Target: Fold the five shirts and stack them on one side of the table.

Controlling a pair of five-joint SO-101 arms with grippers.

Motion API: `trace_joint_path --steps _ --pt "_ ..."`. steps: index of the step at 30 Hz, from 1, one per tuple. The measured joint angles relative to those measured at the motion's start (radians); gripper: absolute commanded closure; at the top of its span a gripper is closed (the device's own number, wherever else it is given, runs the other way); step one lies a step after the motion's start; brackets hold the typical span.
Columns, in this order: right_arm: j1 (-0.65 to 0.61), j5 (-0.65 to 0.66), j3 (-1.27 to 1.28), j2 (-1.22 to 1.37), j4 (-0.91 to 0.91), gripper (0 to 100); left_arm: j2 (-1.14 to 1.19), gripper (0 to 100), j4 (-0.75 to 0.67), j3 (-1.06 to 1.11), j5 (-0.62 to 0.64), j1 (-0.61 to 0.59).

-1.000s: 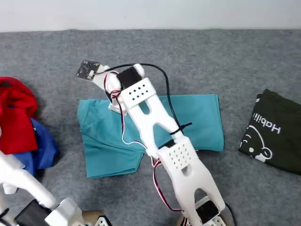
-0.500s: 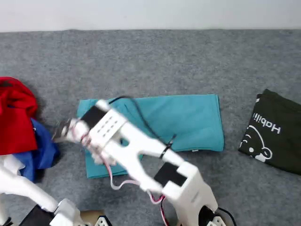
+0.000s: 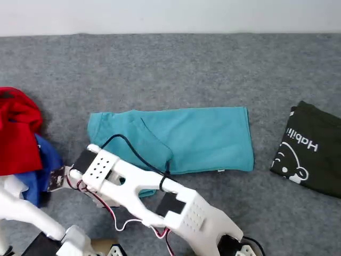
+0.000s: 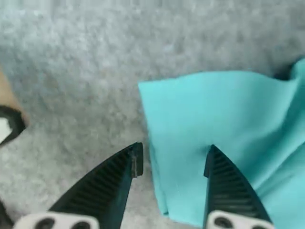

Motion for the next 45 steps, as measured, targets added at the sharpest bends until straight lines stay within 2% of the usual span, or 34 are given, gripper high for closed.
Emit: trace_joint_path --steps 2,7,9,19,30,39,45 --pt "0.000 -0.003 -0.002 0.017 -0.006 79.7 0.000 99 0.000 0.000 0.000 0.000" --pt "0.005 -0.003 -0.021 0.037 -0.015 93.5 0.000 99 0.000 0.000 0.000 0.000" --pt "0.008 -0.003 -0.023 0.044 -0.017 95.4 0.000 99 0.000 0.000 0.000 0.000" --pt "0.051 -0.003 -0.048 0.066 -0.012 98.8 0.000 99 0.000 0.000 0.000 0.000" --pt "0.140 -0.002 -0.229 0.028 0.132 98.8 0.000 99 0.000 0.000 0.000 0.000" --pt "0.258 -0.002 -0.281 0.018 0.132 98.6 0.000 99 0.000 0.000 0.000 0.000" --pt "0.334 -0.002 -0.281 0.018 0.068 98.4 0.000 99 0.000 0.000 0.000 0.000"
